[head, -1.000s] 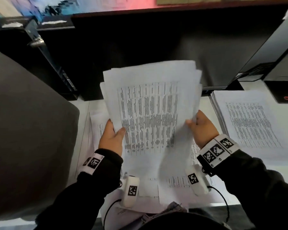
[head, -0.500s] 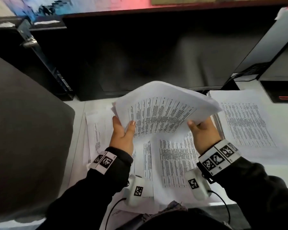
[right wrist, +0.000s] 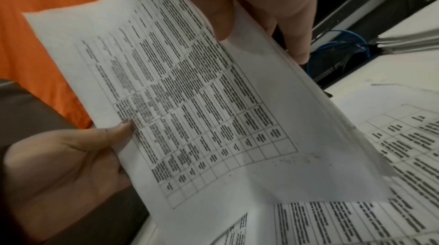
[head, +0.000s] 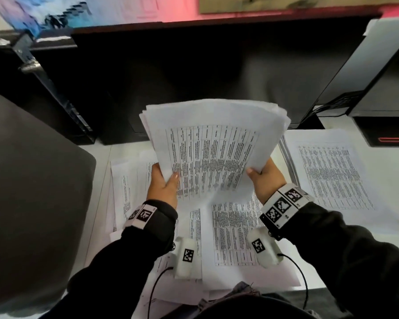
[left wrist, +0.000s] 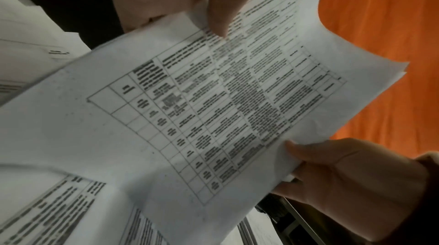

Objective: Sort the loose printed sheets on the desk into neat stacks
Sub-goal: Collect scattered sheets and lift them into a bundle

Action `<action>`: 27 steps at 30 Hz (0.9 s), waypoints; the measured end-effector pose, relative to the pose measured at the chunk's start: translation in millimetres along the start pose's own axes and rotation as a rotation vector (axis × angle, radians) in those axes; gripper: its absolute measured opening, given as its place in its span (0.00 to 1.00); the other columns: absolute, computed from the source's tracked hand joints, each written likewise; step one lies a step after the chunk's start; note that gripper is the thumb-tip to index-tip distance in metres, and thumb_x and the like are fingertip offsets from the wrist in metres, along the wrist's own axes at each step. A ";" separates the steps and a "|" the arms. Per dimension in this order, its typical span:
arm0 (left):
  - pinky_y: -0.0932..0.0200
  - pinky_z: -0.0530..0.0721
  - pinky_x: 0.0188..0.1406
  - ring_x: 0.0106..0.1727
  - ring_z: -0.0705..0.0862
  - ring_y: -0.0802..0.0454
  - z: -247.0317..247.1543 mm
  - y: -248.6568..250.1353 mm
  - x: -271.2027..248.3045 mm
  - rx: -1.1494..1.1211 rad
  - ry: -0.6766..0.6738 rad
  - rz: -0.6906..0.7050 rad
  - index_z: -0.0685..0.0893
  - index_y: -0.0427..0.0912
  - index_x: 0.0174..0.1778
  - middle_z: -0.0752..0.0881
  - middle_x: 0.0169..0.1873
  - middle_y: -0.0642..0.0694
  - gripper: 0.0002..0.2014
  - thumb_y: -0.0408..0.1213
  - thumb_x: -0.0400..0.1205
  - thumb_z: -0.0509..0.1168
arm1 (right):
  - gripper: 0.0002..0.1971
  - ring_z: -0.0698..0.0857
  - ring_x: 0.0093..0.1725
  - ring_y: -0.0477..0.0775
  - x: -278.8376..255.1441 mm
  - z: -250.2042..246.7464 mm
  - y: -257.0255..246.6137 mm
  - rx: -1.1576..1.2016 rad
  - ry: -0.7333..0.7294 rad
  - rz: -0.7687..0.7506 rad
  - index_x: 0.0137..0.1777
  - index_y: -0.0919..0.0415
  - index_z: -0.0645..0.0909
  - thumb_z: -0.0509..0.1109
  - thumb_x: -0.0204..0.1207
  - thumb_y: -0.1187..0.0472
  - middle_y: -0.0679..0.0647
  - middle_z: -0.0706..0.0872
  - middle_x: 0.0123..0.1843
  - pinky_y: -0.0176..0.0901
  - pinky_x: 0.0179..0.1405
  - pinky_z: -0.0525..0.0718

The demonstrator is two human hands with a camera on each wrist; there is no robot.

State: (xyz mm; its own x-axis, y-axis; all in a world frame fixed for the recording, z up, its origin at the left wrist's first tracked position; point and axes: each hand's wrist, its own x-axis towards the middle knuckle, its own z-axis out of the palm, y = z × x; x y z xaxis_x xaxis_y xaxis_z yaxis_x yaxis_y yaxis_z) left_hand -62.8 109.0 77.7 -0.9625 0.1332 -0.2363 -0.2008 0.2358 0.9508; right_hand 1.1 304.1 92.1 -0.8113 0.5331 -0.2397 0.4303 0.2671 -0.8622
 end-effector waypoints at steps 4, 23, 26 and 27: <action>0.75 0.70 0.40 0.47 0.78 0.71 -0.5 2.4 3.7 0.046 -0.029 0.000 0.68 0.56 0.59 0.79 0.46 0.68 0.14 0.33 0.83 0.60 | 0.15 0.79 0.41 0.48 9.9 -13.5 8.1 0.032 0.033 -0.049 0.57 0.49 0.69 0.62 0.78 0.69 0.52 0.81 0.43 0.35 0.42 0.75; 0.58 0.73 0.65 0.59 0.79 0.55 62.7 -9.8 -9.9 0.046 -0.124 -0.086 0.74 0.46 0.69 0.81 0.53 0.56 0.18 0.32 0.83 0.59 | 0.08 0.84 0.58 0.64 11.6 -75.9 64.3 -0.077 -0.043 0.079 0.54 0.62 0.76 0.64 0.79 0.60 0.67 0.85 0.55 0.51 0.56 0.83; 0.64 0.78 0.55 0.52 0.83 0.59 75.1 -9.8 -18.2 0.016 -0.184 -0.097 0.77 0.51 0.62 0.84 0.47 0.60 0.13 0.34 0.82 0.61 | 0.09 0.84 0.54 0.62 16.8 -90.0 75.1 -0.144 -0.041 0.129 0.54 0.64 0.77 0.62 0.80 0.60 0.64 0.86 0.51 0.43 0.43 0.79; 0.66 0.80 0.49 0.48 0.84 0.61 78.3 -12.4 -21.6 0.045 -0.230 -0.101 0.79 0.52 0.57 0.85 0.44 0.61 0.10 0.36 0.82 0.62 | 0.11 0.84 0.53 0.62 20.2 -95.8 79.8 -0.168 -0.047 0.144 0.56 0.66 0.77 0.61 0.81 0.59 0.64 0.86 0.50 0.42 0.40 0.77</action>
State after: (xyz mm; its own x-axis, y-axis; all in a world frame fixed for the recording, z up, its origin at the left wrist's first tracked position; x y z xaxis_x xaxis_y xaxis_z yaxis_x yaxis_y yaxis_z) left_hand -25.3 178.6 55.4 -0.8700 0.3216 -0.3737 -0.2804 0.3007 0.9116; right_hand 56.9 413.0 61.2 -0.7523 0.5389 -0.3790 0.6001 0.3229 -0.7319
